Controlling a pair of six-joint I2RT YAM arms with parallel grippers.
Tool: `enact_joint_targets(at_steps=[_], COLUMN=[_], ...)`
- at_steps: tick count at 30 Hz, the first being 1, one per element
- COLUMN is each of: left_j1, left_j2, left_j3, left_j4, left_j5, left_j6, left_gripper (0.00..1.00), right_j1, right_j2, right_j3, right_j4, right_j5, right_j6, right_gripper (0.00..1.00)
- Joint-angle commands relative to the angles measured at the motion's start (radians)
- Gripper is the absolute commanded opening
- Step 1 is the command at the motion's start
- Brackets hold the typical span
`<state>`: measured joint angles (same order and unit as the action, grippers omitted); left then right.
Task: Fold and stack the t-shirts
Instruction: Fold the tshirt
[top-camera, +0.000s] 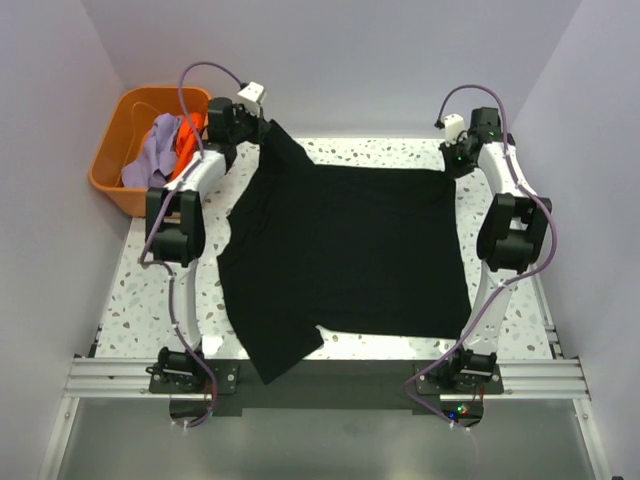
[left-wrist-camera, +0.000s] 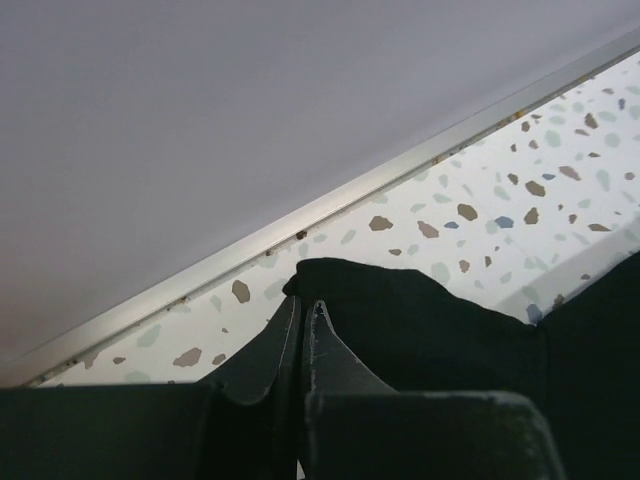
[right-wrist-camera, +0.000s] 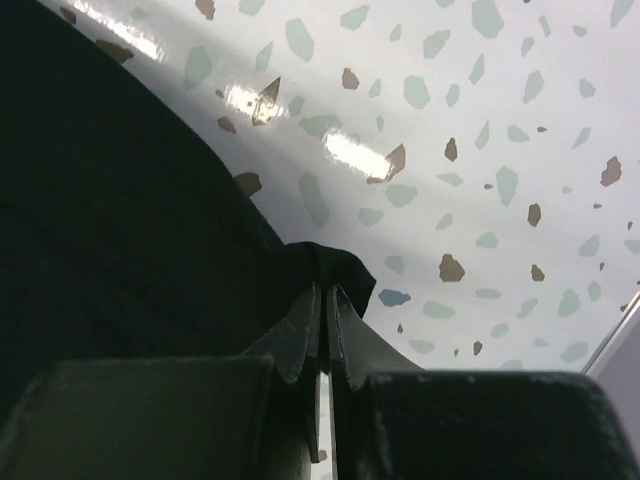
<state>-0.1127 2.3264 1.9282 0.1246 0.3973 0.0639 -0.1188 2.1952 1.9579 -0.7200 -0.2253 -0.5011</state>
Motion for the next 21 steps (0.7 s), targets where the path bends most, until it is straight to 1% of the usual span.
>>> enact_joint_targets(at_steps=[1, 5, 6, 8, 15, 19, 21], left_j1=[0.033, 0.039, 0.039, 0.038, 0.039, 0.036, 0.036], left_j2=[-0.16, -0.269, -0.291, -0.355, -0.582, -0.682, -0.735], left_j3=[-0.109, -0.242, -0.297, -0.354, -0.633, -0.738, -0.782], left_j4=[0.119, 0.107, 0.106, 0.099, 0.076, 0.049, 0.003], left_j5=[0.077, 0.124, 0.136, 0.143, 0.138, 0.137, 0.13], left_j6=[0.008, 0.045, 0.066, 0.08, 0.16, 0.175, 0.183], left_gripper=[0.0, 0.0, 0.0, 0.0, 0.0, 0.0, 0.0], right_j1=[-0.007, -0.007, -0.008, -0.01, -0.022, -0.028, -0.03], right_j2=[-0.08, -0.101, -0.106, -0.126, -0.196, -0.227, -0.245], right_j3=[-0.043, -0.076, -0.082, -0.1, -0.185, -0.25, -0.27], right_j4=[0.016, 0.007, 0.005, 0.001, -0.032, -0.059, -0.061], right_j5=[-0.025, -0.039, -0.043, -0.057, -0.1, -0.112, -0.115], right_j6=[-0.057, -0.083, -0.094, -0.115, -0.203, -0.26, -0.283], right_gripper=[0.0, 0.0, 0.0, 0.0, 0.0, 0.0, 0.0])
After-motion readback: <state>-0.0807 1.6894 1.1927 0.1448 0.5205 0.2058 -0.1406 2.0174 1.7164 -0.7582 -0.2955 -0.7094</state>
